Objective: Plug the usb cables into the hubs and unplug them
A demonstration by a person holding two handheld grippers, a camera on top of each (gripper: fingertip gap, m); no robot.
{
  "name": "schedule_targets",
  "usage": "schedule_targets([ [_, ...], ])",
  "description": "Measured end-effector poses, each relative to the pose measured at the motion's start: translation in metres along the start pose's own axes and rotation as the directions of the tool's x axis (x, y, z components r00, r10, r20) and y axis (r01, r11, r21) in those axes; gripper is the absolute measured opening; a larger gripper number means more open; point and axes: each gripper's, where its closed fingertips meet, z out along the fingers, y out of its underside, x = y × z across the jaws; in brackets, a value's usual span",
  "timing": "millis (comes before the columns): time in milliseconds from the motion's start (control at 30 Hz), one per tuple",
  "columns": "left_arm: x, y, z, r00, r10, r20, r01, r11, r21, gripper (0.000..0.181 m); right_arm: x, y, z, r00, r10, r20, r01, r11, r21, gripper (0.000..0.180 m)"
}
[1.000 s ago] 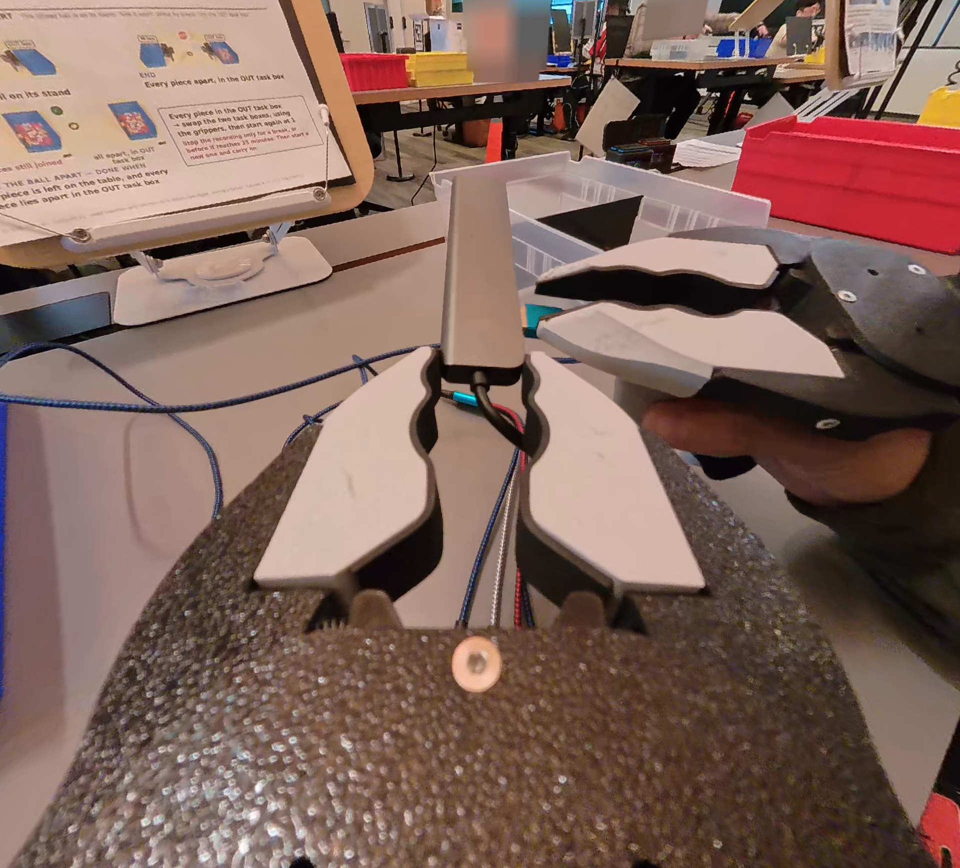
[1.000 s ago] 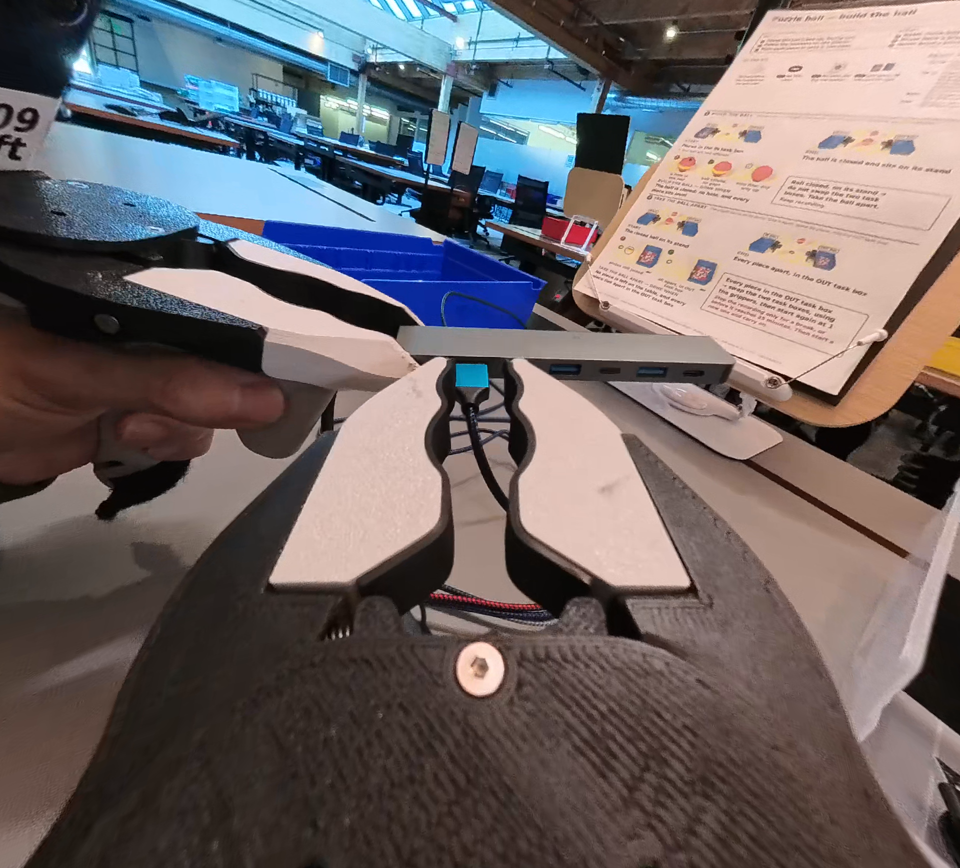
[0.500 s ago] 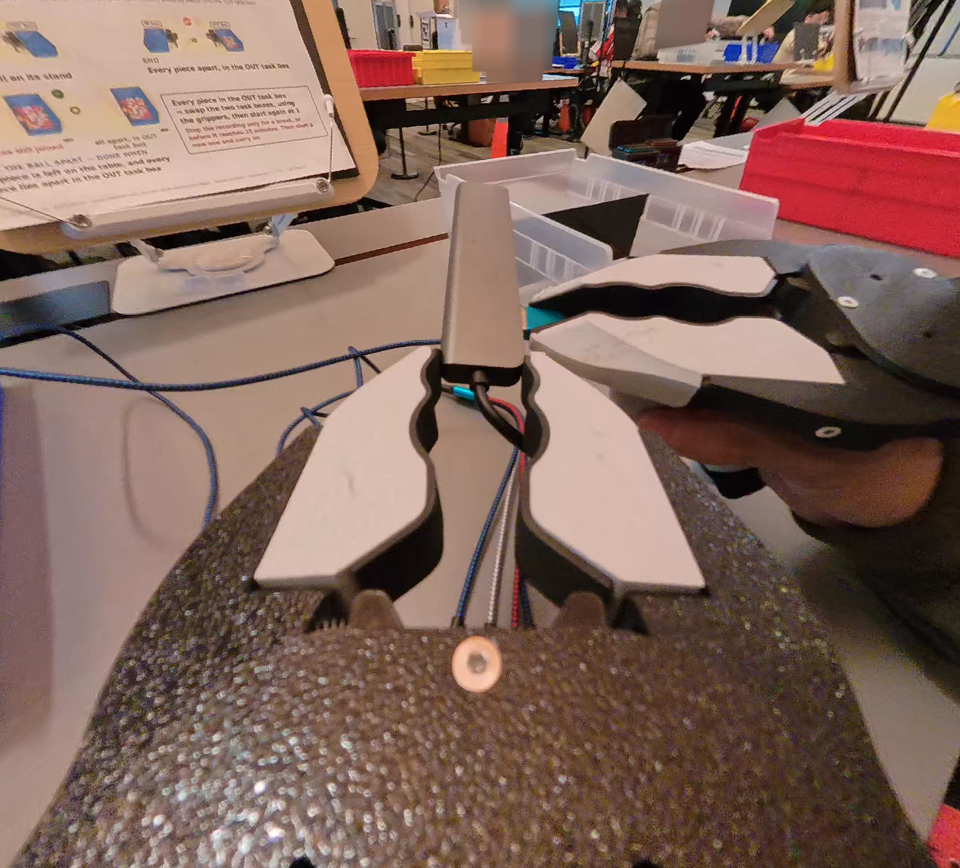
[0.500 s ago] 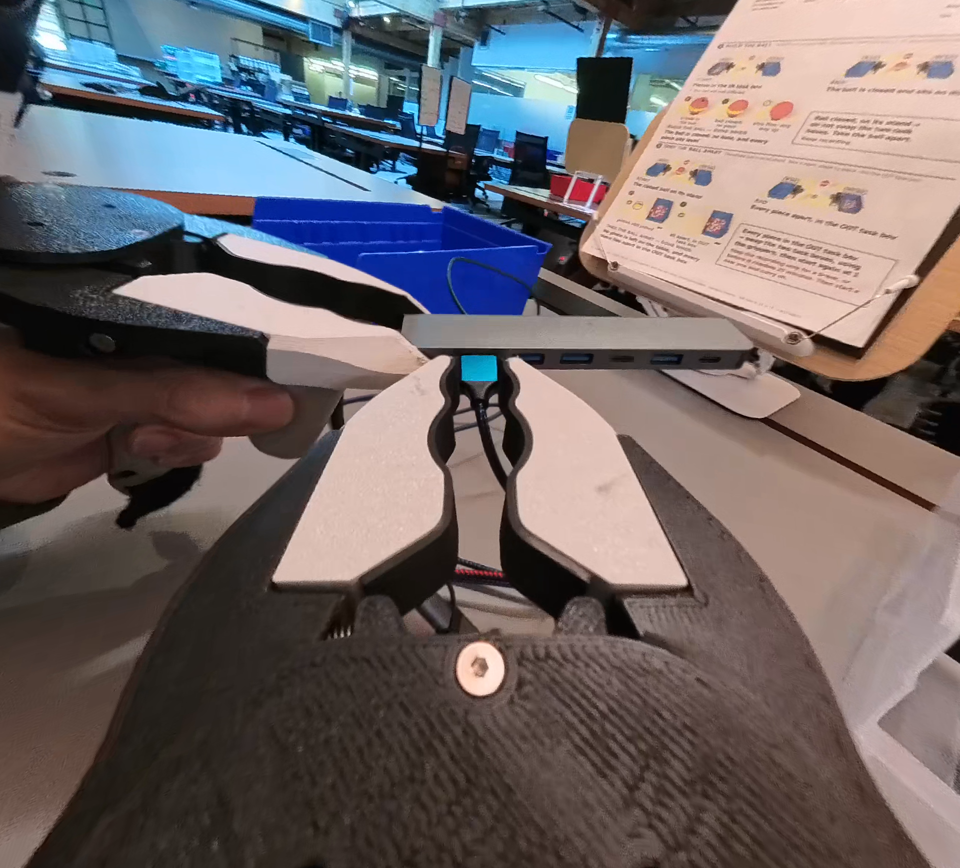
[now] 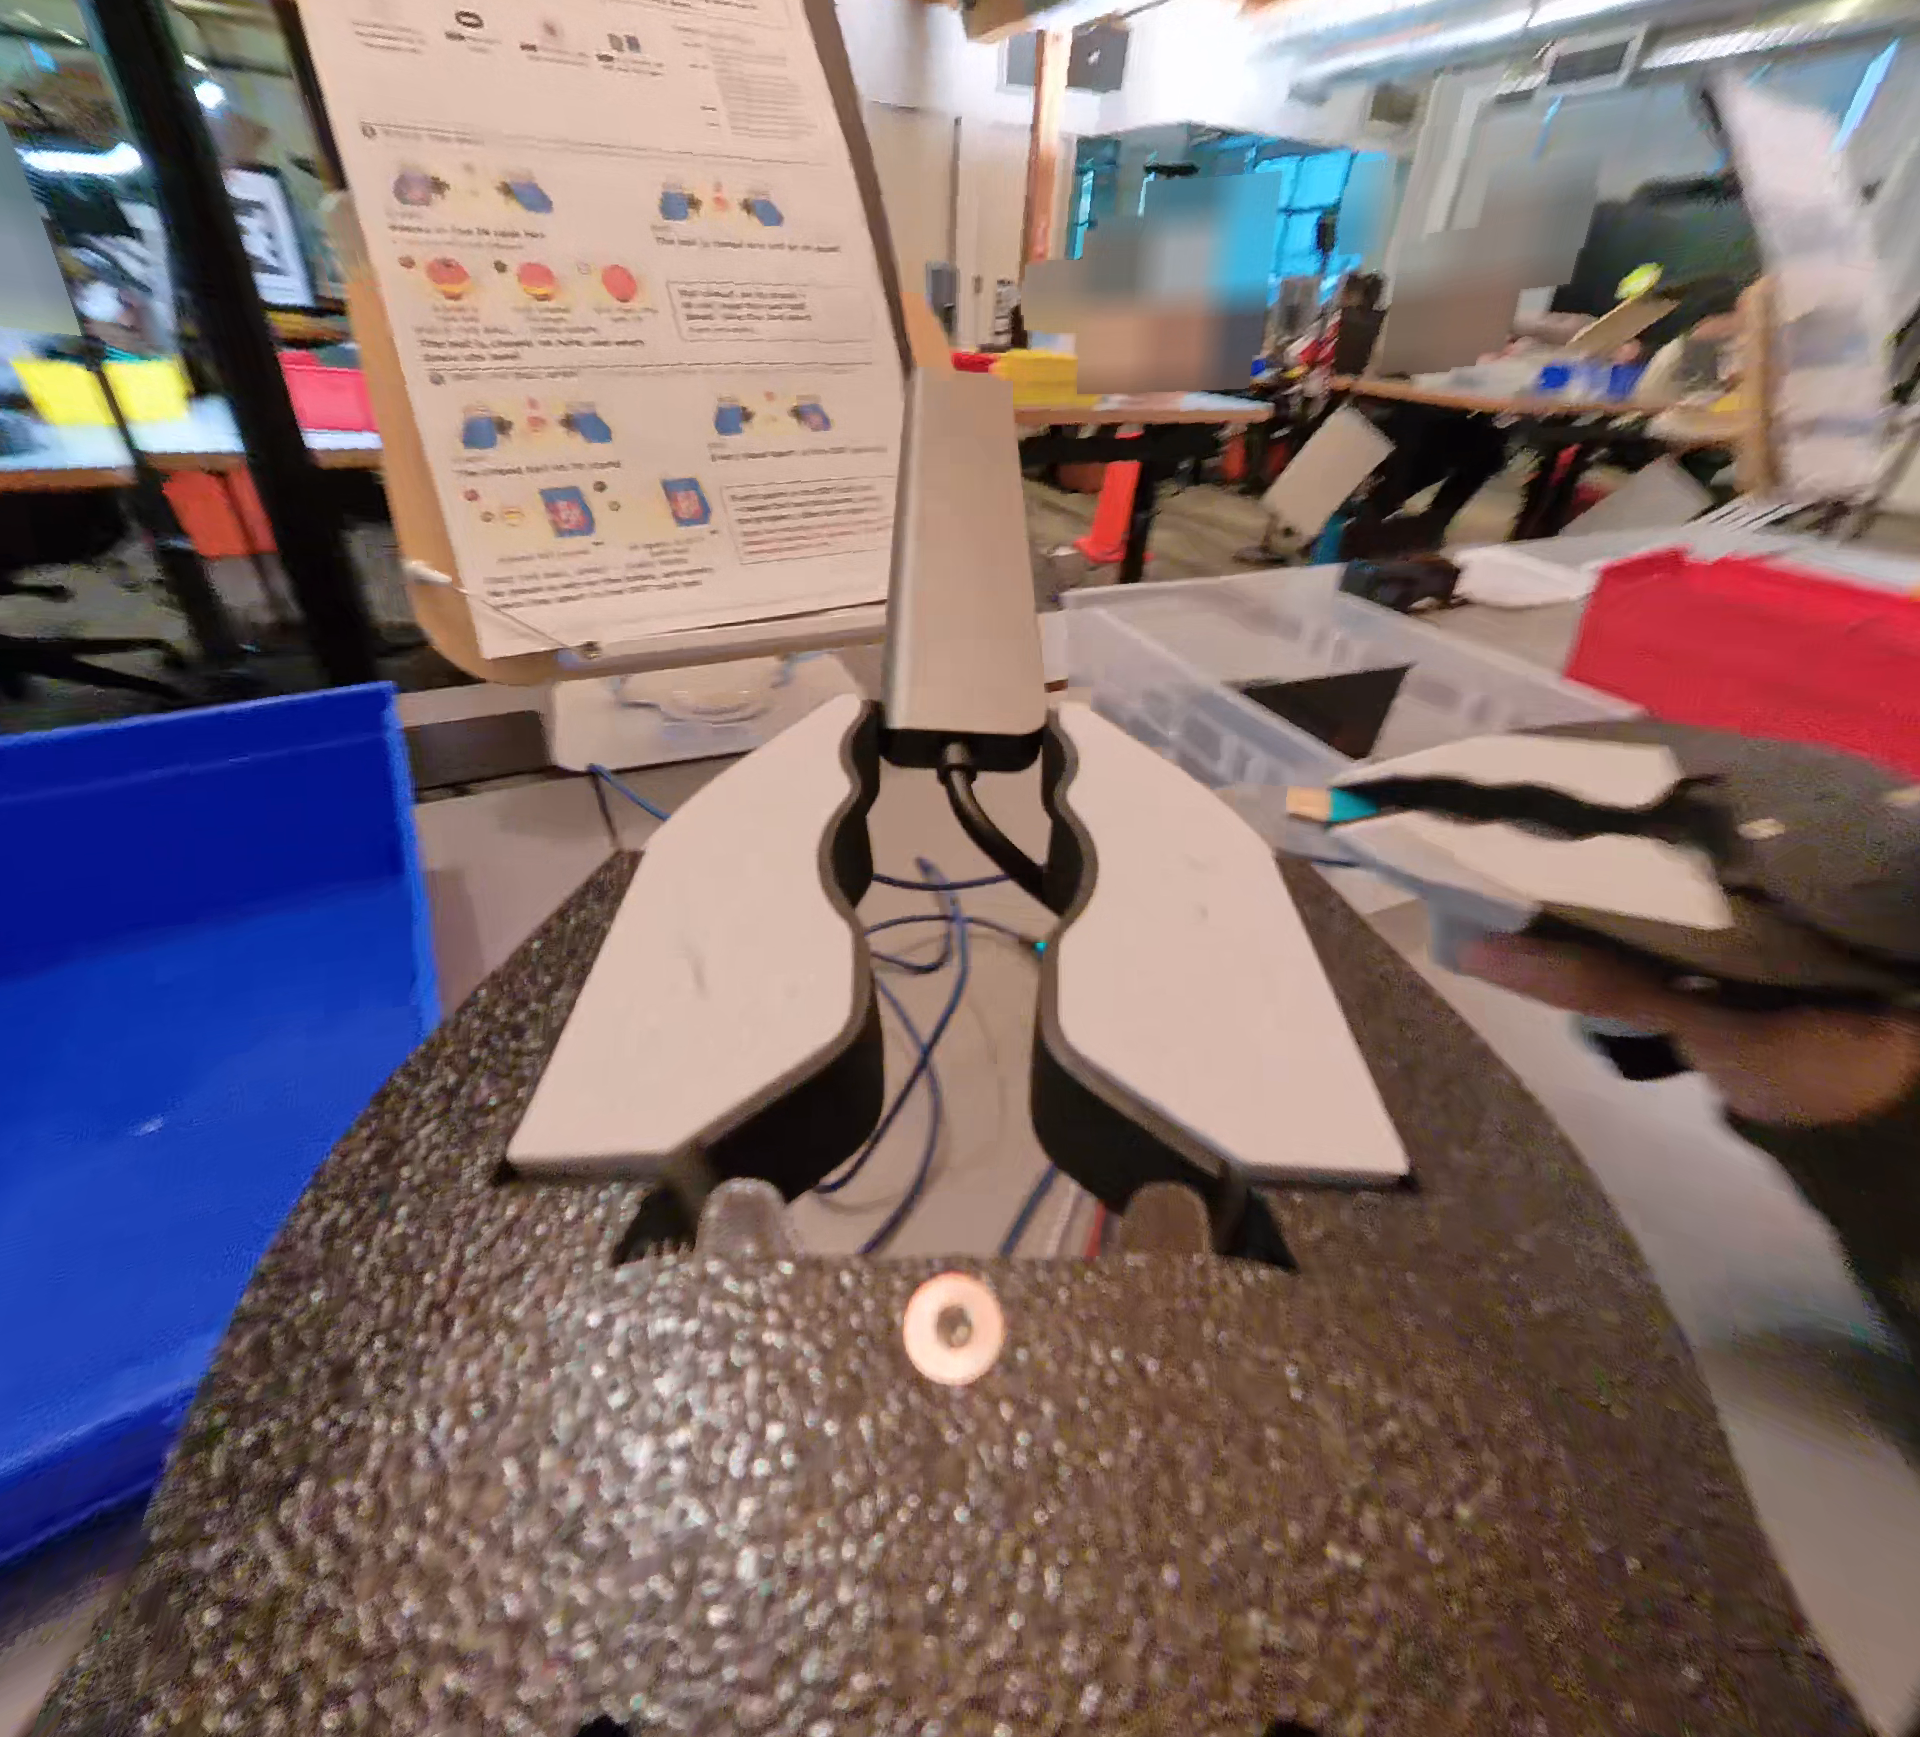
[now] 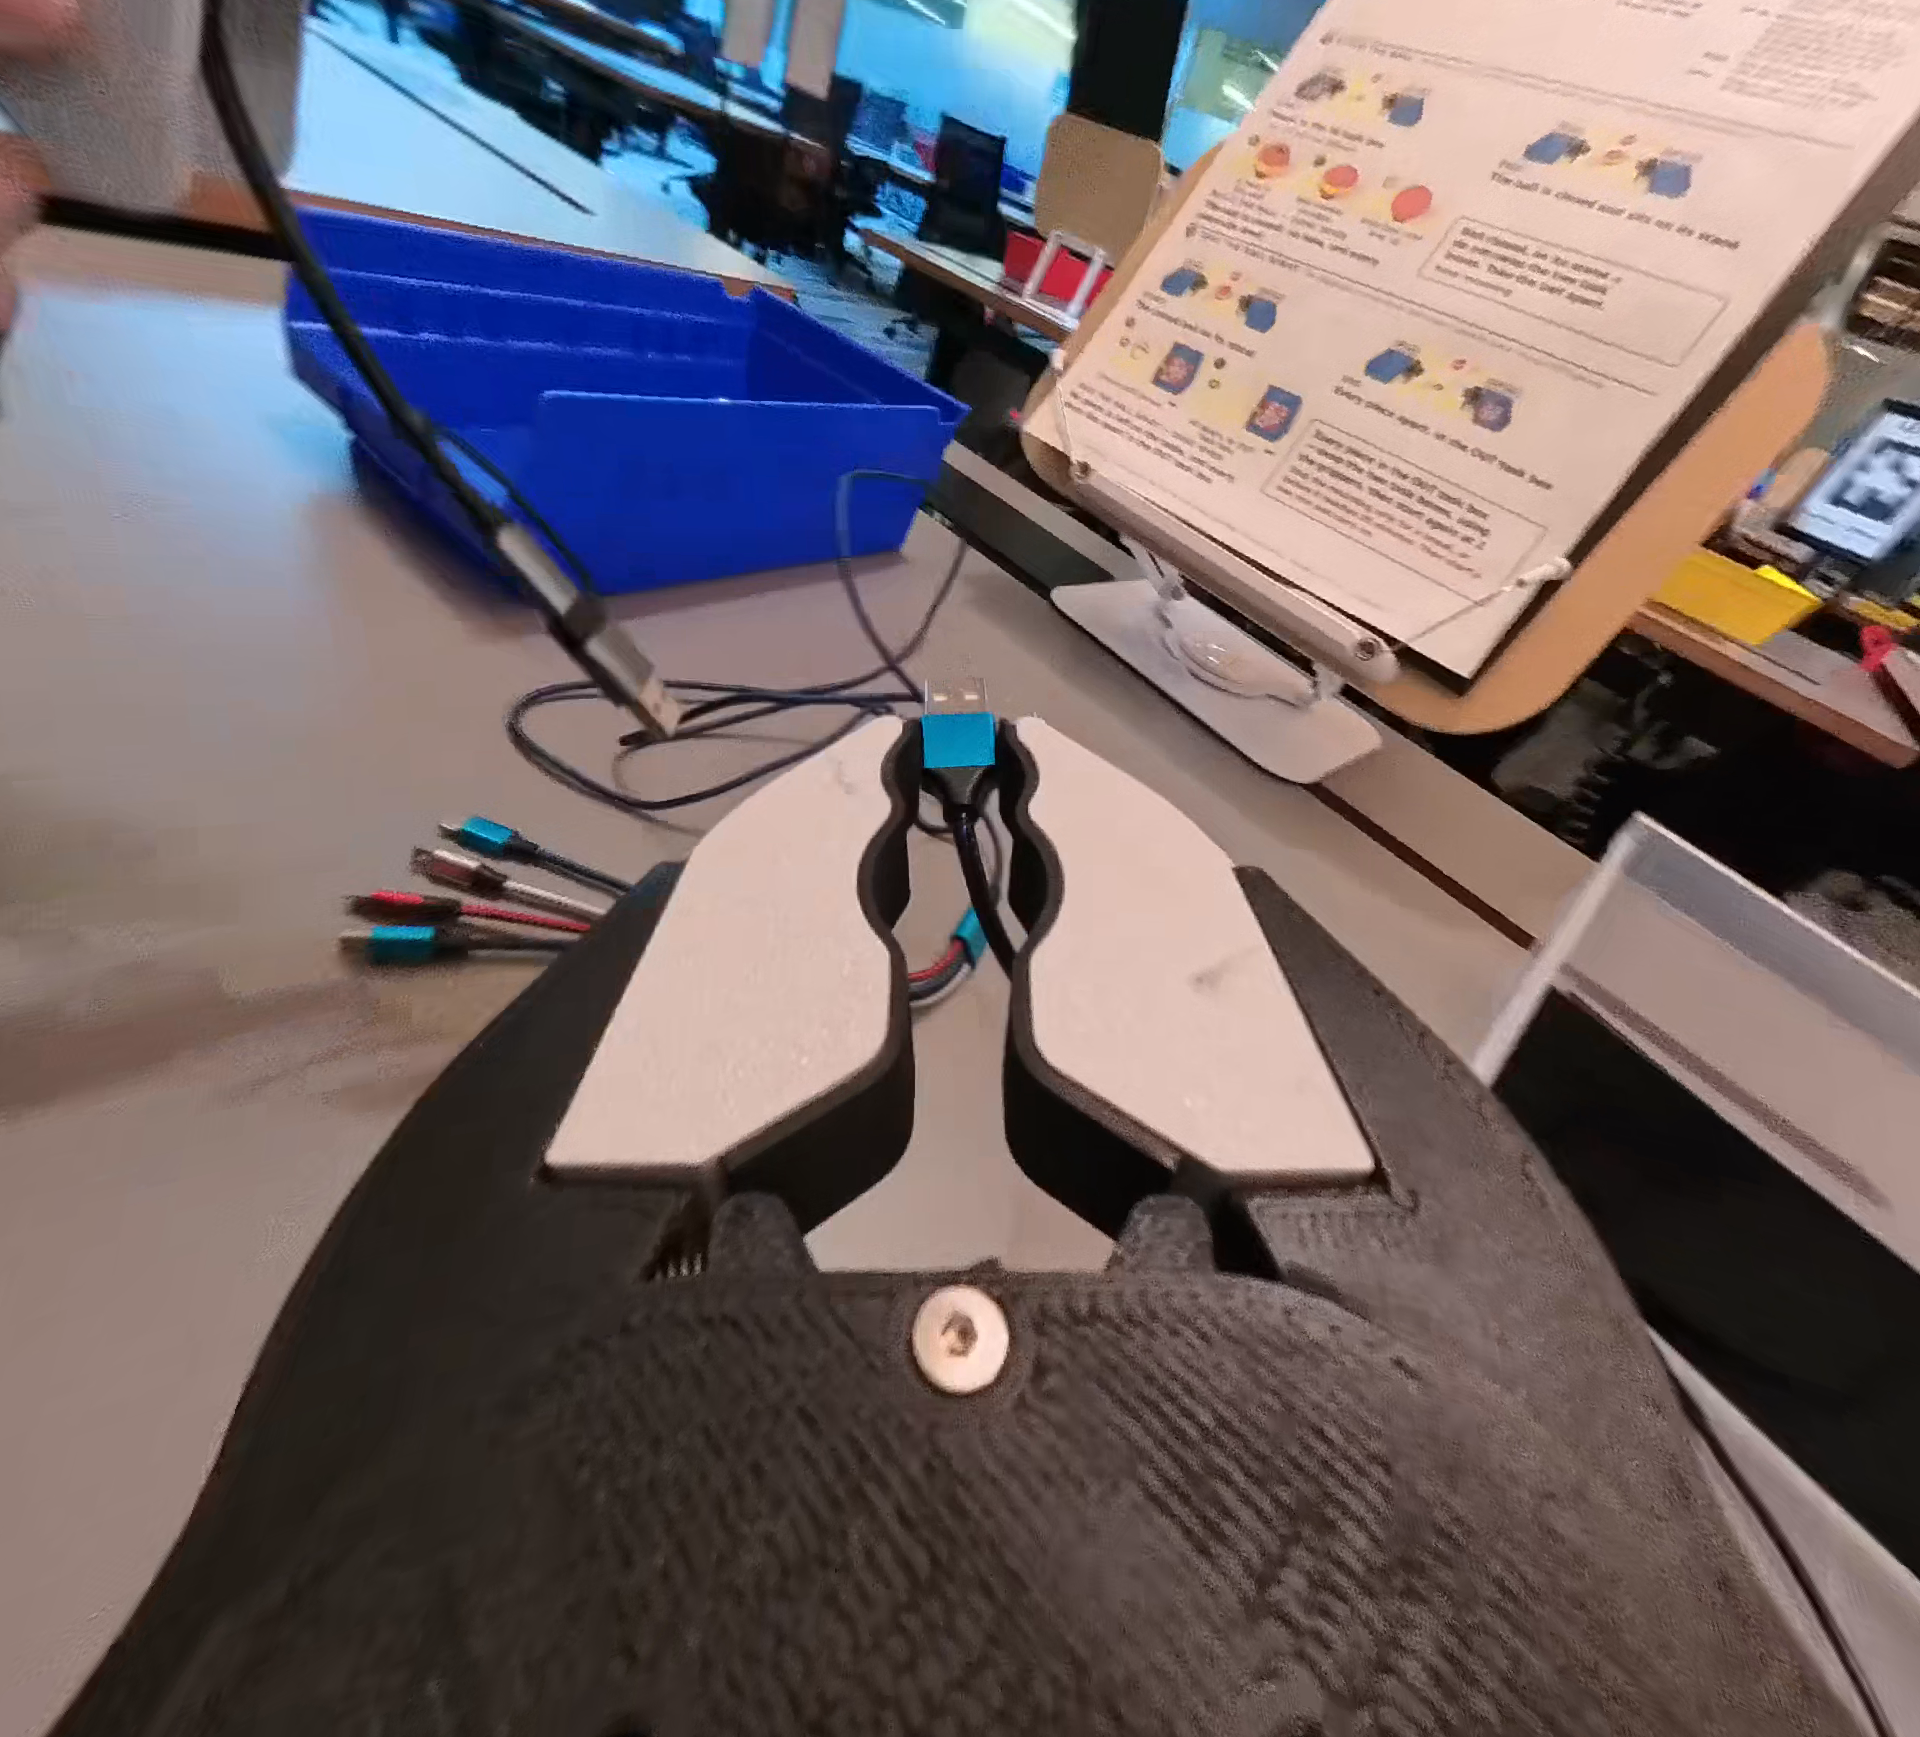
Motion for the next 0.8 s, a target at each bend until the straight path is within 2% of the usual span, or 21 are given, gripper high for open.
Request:
schedule_targets([
  [67,0.004,-0.014,-0.009,0.998,-0.044,-0.052,0.045,0.999,0.018,0.029,-0.017,0.006,0.002,0.991,-0.002,0.130,0.004,1.000,-0.017,0.014],
  [133,0.005,-0.027,-0.017,0.994,-0.061,-0.086,0.062,0.998,0.015,0.029,-0.028,0.024,0.009,0.985,-0.007,0.173,0.026,0.994,-0.108,0.014],
  [233,0.002,-0.042,-0.032,0.991,-0.055,-0.126,0.055,0.998,0.001,0.029,-0.063,0.038,0.014,0.933,-0.115,0.340,0.167,0.978,-0.126,0.015],
  [333,-0.013,-0.054,-0.048,0.995,-0.026,-0.101,0.027,1.000,0.003,0.029,-0.084,0.041,0.020,0.881,-0.202,0.428,0.286,0.948,-0.142,0.039],
  [400,-0.014,-0.055,-0.057,0.986,-0.046,-0.160,0.040,0.998,-0.040,0.029,-0.085,0.035,0.026,0.866,-0.247,0.435,0.334,0.933,-0.135,0.055],
  [467,-0.019,-0.057,-0.062,0.982,-0.069,-0.178,0.064,0.997,-0.035,0.029,-0.087,0.037,0.028,0.822,-0.271,0.501,0.397,0.904,-0.162,0.074],
  [600,-0.030,-0.054,-0.063,0.989,-0.042,-0.143,0.036,0.998,-0.048,0.029,-0.072,0.064,0.048,0.761,-0.251,0.598,0.515,0.794,-0.323,0.114],
  [667,-0.031,-0.049,-0.061,0.989,-0.030,-0.146,0.019,0.997,-0.073,0.029,-0.071,0.079,0.053,0.677,-0.247,0.693,0.617,0.704,-0.352,0.116],
  [800,-0.032,-0.043,-0.058,0.988,-0.015,-0.151,0.001,0.996,-0.093,0.029,-0.053,0.088,0.082,0.477,-0.409,0.778,0.842,0.468,-0.269,0.121],
])
